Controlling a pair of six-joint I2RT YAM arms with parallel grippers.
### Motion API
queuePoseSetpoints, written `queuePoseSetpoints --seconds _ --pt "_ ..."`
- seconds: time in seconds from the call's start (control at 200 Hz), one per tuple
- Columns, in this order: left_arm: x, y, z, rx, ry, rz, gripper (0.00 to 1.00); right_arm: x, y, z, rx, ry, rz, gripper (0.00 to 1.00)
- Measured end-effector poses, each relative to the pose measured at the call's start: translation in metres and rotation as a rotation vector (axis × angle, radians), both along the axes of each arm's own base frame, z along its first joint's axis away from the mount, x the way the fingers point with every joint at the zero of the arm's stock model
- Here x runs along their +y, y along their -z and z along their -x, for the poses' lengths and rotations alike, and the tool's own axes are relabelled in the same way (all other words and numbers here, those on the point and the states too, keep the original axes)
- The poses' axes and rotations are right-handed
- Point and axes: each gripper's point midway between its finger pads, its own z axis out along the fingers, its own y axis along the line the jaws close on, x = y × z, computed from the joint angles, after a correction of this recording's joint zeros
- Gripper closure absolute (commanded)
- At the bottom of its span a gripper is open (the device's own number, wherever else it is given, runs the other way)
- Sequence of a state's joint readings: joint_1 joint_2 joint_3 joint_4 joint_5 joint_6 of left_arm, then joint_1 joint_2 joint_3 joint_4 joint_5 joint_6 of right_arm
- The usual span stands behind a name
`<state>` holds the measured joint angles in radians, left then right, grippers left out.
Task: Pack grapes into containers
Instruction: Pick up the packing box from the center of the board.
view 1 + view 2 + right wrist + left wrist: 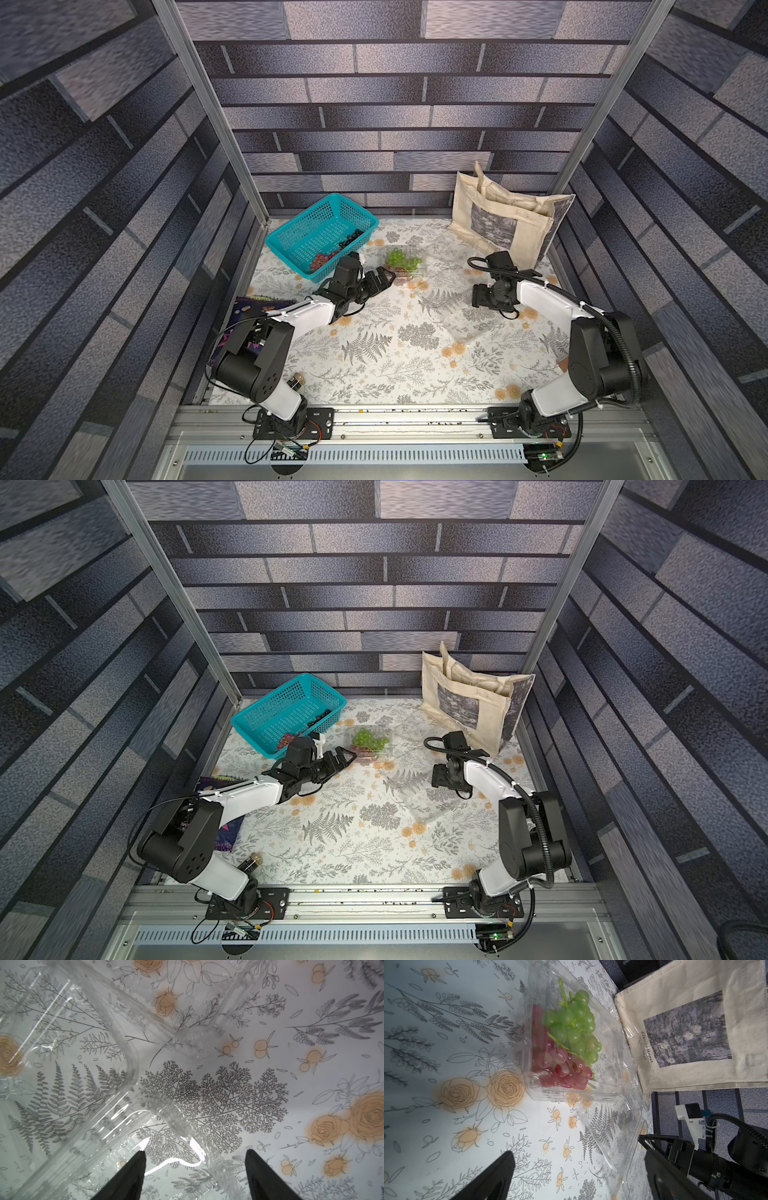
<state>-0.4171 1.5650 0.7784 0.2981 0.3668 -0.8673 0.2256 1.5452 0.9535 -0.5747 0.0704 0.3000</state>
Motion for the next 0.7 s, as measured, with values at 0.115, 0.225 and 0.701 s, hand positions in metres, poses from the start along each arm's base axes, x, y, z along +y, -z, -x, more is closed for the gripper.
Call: queuePoseSetpoints --seconds 0.115,0.225,0.701 --pt "-0.001 0.0 0.0 0.0 0.001 0.0 0.0 0.002 0.006 0.009 0.021 -0.003 -0.022 0.3" --pt "-0.003 0.0 0.002 0.003 0.007 0.002 0.0 0.005 0.008 0.017 0.031 0.001 -0.045 0.37" --pt "-0.01 0.004 0.006 0.012 0.023 0.001 0.0 0.014 0.009 0.02 0.017 0.002 -0.113 0.62"
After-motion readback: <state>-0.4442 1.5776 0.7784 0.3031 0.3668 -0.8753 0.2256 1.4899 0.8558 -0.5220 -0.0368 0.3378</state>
